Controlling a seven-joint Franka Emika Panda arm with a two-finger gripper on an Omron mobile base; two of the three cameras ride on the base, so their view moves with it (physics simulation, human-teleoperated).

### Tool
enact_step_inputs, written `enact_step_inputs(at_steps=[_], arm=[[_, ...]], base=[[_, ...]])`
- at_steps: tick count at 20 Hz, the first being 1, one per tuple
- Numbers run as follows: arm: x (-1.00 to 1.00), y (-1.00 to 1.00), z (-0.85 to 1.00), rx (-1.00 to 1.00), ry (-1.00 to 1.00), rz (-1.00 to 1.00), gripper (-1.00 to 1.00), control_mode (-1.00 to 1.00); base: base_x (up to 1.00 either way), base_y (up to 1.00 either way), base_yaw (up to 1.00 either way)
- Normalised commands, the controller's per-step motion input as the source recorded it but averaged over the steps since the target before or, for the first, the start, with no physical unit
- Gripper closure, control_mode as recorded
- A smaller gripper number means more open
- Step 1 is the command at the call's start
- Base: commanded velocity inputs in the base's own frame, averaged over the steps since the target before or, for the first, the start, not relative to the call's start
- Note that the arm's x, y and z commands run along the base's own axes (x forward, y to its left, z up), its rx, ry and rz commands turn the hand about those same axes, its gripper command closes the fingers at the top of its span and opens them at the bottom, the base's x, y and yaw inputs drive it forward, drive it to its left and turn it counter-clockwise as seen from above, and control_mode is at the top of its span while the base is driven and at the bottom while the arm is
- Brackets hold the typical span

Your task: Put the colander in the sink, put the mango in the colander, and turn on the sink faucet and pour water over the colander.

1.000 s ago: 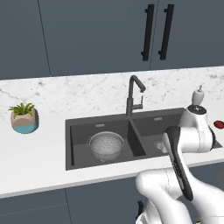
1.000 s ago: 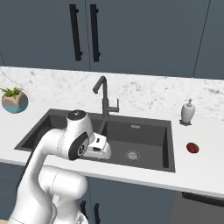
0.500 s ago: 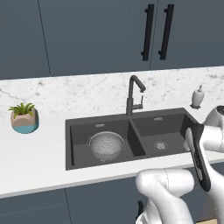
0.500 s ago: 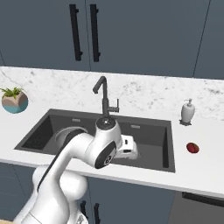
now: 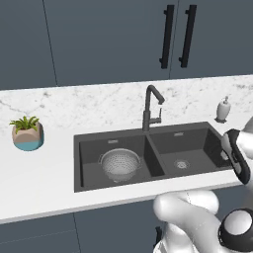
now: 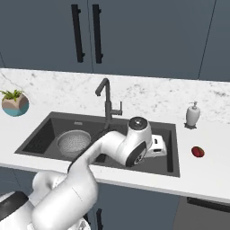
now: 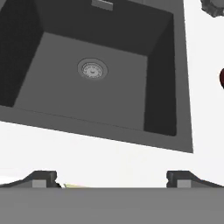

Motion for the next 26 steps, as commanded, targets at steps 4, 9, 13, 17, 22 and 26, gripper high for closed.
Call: enact_step_inputs(at_steps=[4, 9, 13, 17, 22, 26], arm=[[0.55, -0.78, 0.04, 0.0, 0.02, -0.05, -1.0, -1.0], [0.45, -0.84, -0.04, 0.01, 0.01, -0.07, -1.0, -1.0], [0.44, -0.8, -0.08, 0.02, 0.0, -0.01, -1.0, -1.0], [0.51, -0.67, -0.12, 0.02, 0.0, 0.0, -1.0, -1.0], [0.5, -0.55, -0.09, 0.0, 0.01, 0.0, -1.0, -1.0], [0.43, -0.59, -0.14, 0.02, 0.07, 0.0, -1.0, -1.0]], base=[[0.0, 0.0, 0.0], [0.0, 0.0, 0.0], [0.0, 0.0, 0.0], [0.0, 0.0, 0.0], [0.0, 0.0, 0.0], [0.0, 0.0, 0.0]])
